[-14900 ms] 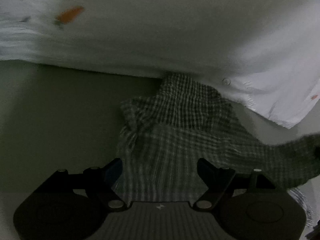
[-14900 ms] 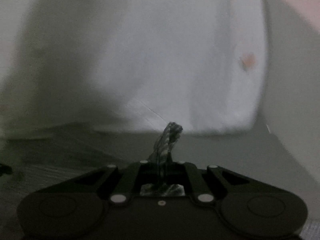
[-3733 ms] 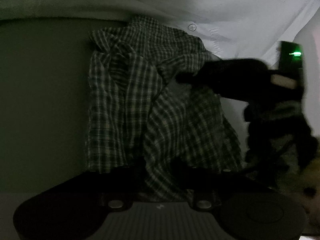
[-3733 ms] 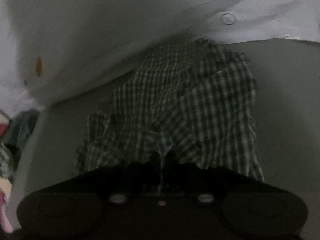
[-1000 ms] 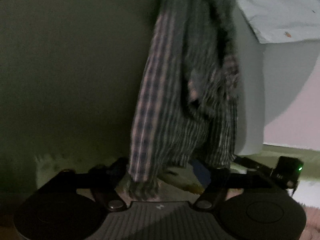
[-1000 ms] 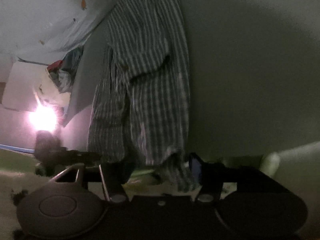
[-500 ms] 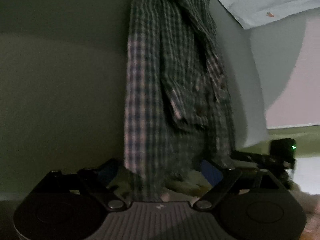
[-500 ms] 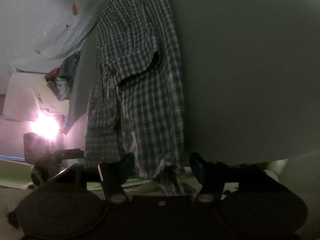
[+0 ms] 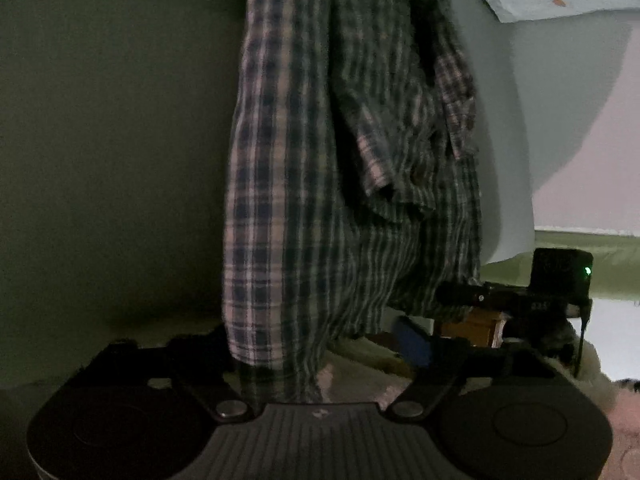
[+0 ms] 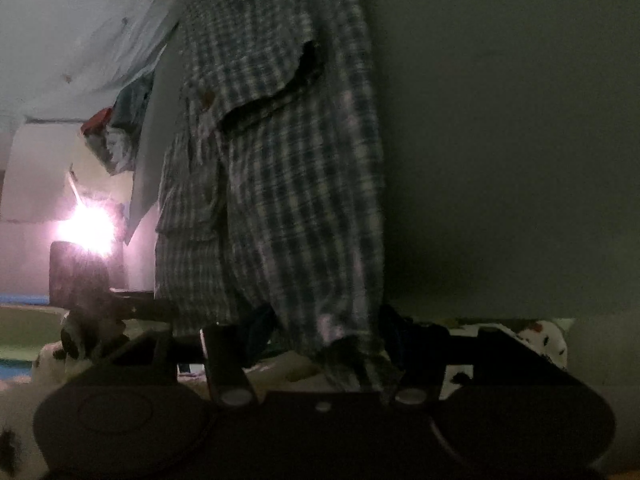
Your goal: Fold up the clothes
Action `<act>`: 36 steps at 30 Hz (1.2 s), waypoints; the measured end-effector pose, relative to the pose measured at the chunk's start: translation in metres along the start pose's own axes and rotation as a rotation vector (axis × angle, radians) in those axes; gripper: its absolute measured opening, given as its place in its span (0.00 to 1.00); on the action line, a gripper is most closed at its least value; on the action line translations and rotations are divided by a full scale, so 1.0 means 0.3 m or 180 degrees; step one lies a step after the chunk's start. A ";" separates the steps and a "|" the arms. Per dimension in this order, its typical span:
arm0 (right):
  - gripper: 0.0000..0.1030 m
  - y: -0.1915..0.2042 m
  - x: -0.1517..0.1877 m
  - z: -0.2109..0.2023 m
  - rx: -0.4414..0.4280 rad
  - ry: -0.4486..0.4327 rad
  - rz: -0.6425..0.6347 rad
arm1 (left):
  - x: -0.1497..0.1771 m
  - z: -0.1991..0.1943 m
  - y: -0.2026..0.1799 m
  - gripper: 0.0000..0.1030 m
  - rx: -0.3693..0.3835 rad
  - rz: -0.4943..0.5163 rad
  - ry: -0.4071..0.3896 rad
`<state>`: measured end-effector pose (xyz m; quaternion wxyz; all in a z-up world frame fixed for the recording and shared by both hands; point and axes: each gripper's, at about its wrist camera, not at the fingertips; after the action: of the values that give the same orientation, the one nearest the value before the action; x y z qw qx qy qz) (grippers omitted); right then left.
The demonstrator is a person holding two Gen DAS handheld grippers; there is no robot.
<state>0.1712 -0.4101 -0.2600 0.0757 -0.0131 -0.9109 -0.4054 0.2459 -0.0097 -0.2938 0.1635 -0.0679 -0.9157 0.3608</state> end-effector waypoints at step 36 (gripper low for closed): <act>0.11 0.195 -0.771 -0.419 -0.1121 -0.1551 -0.0091 | -0.718 -0.454 -0.082 0.20 0.2533 -0.0700 -0.1955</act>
<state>0.4208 -0.4553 -0.1682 -0.1544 -0.1100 -0.8179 -0.5432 0.4950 0.0071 -0.2374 -0.0629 0.2053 -0.7150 0.6653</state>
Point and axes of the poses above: each gripper's, at about its wrist camera, not at the fingertips, and z roughly the way its jaws point, y to its left, x to its underside, and after that the axes turned 14 degrees about y, right-handed
